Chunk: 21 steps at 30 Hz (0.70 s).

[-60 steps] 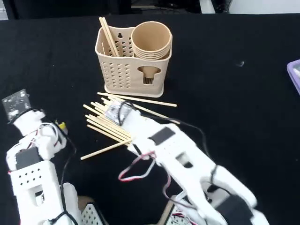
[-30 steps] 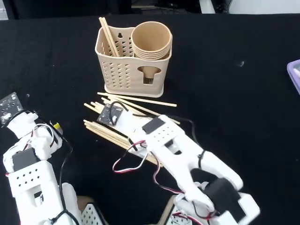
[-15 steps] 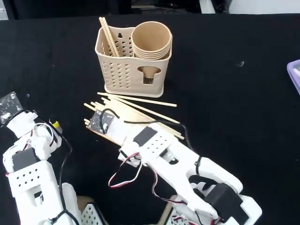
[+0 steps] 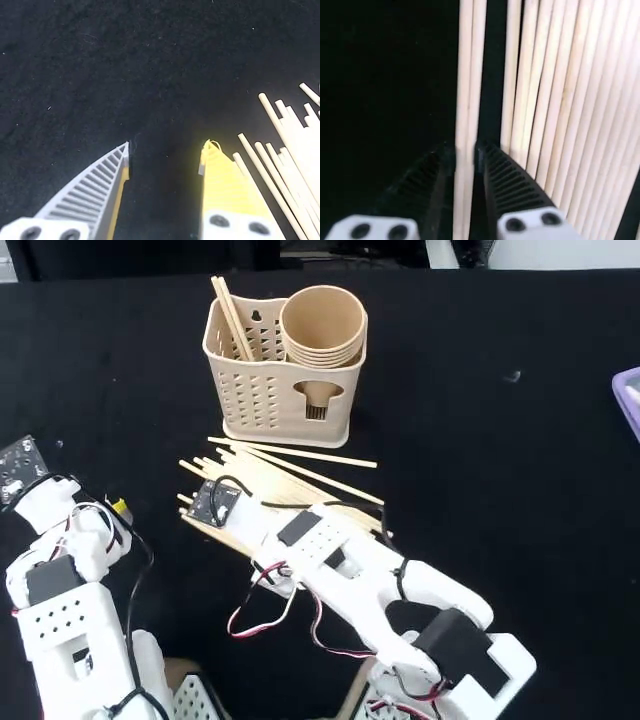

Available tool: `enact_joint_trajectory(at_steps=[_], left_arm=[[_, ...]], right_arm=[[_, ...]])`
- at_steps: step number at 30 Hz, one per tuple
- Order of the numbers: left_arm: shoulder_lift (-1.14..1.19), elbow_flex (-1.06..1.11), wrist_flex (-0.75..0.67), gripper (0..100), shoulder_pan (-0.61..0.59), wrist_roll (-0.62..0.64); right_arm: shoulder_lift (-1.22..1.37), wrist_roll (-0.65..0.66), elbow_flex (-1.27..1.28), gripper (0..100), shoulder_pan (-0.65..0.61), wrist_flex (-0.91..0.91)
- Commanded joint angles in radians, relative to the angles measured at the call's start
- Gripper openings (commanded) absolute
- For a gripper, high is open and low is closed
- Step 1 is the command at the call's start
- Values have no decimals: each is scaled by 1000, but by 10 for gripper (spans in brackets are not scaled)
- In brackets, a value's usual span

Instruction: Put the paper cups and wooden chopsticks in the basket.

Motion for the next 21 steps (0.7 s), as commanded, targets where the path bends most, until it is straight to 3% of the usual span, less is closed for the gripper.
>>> enact_joint_trajectory(at_steps=[1, 9, 14, 21], left_arm=[[3, -7, -14, 227, -8, 5], [3, -7, -17, 227, -8, 5], [3, -5, -17, 227, -8, 3], [3, -7, -17, 227, -8, 5]], right_arm=[[7, 5, -38, 10, -9, 29], [18, -3, -62, 25, -25, 28], [18, -5, -127, 160, -31, 81], [117, 3, -182, 162, -31, 91]])
